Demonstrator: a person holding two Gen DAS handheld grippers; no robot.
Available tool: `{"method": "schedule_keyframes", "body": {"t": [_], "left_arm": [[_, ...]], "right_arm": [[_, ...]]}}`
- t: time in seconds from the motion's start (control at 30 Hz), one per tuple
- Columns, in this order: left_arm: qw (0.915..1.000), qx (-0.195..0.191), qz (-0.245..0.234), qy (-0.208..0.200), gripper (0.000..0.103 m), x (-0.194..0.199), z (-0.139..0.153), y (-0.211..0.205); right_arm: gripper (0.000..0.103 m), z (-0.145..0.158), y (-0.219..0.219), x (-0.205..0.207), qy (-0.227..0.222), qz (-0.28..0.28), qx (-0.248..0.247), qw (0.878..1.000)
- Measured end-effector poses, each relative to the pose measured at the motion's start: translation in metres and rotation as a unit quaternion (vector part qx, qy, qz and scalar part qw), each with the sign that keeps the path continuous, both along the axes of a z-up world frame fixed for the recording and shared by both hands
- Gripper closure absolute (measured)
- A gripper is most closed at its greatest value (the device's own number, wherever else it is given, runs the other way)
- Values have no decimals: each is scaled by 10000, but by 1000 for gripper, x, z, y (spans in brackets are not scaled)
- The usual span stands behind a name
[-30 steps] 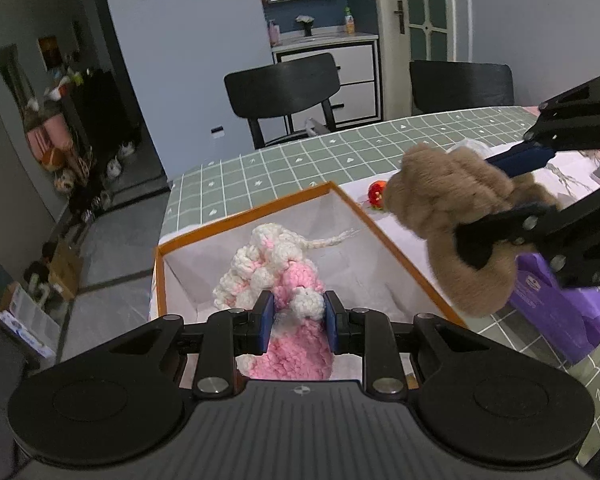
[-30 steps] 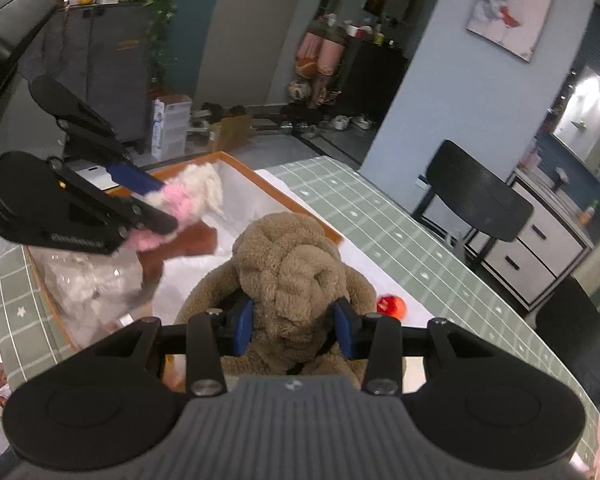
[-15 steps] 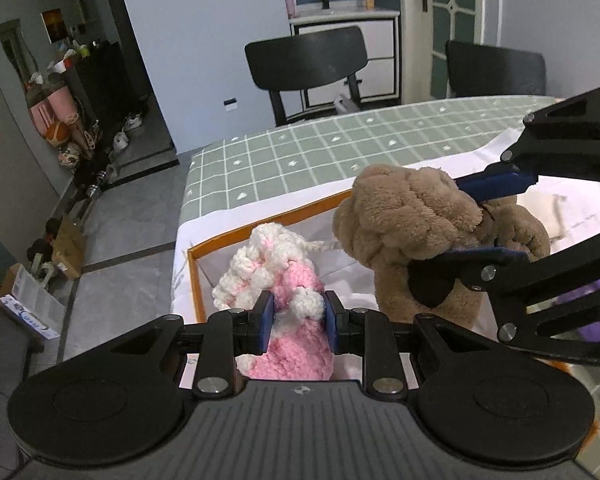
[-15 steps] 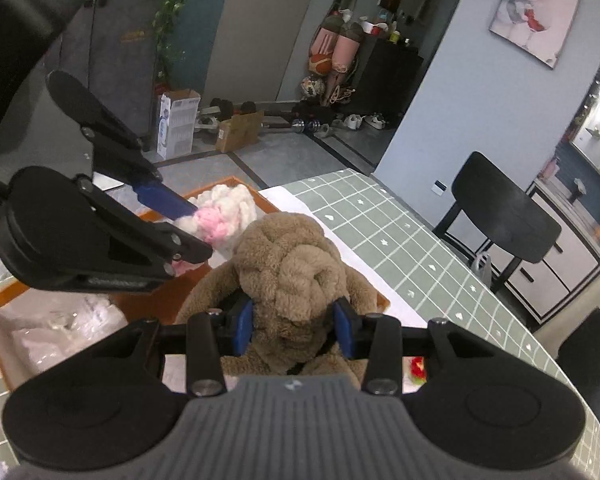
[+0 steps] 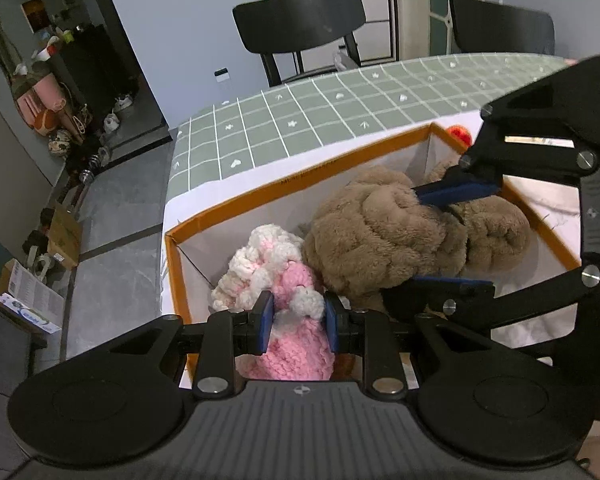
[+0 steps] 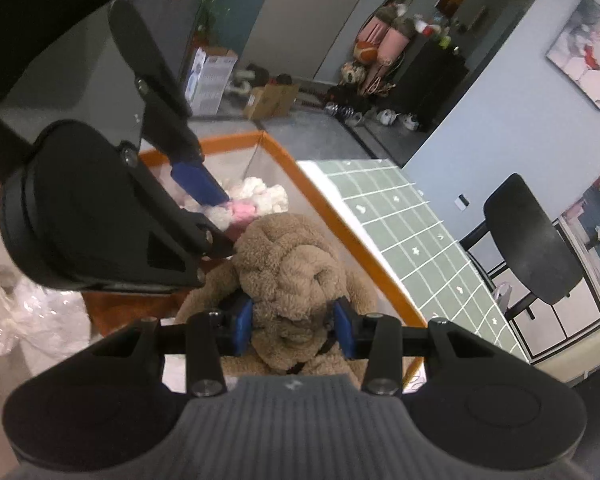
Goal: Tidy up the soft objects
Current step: 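Lower the pink crochet into the box with left tool while right tool lowers the teddy bear in, then open both tools to release the items and withdraw from the box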
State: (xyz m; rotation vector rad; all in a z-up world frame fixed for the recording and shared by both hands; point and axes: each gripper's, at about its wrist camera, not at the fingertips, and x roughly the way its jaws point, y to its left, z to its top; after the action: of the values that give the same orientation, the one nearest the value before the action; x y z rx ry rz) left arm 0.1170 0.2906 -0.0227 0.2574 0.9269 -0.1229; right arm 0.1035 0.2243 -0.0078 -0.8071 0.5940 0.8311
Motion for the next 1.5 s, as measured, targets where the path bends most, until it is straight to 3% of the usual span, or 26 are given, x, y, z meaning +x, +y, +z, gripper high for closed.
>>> {"method": "schedule_keyframes", "body": {"t": [0.6, 0.87, 0.97, 1.03, 1.17, 1.23, 1.3, 1.43, 1.5], "left_arm": [[9996, -27, 87, 285, 69, 12, -16, -1], [9990, -65, 259, 358, 59, 17, -17, -1], [9991, -24, 239, 350, 56, 16, -18, -3], [9991, -43, 238, 338, 50, 16, -18, -4], [9993, -54, 258, 274, 49, 13, -17, -5], [9994, -55, 239, 251, 48, 10, -16, -6], [9995, -67, 220, 237, 46, 6, -13, -6], [9996, -6, 279, 70, 26, 0, -2, -5], [9996, 6, 275, 11, 24, -4, 3, -5]], "right_arm": [[59, -35, 13, 25, 509, 63, -546, 9972], [57, -35, 16, 35, 791, 28, -684, 9945], [46, -33, 14, 37, 836, 7, -652, 9944], [44, -33, 12, 37, 831, -26, -618, 9946], [39, -33, 13, 39, 752, -64, -554, 9956], [30, -33, 13, 38, 631, -60, -566, 9964], [28, -32, 12, 36, 557, -45, -578, 9968], [20, -27, 7, 32, 491, 21, -536, 9974], [17, -22, 3, 29, 420, 66, -462, 9980]]}}
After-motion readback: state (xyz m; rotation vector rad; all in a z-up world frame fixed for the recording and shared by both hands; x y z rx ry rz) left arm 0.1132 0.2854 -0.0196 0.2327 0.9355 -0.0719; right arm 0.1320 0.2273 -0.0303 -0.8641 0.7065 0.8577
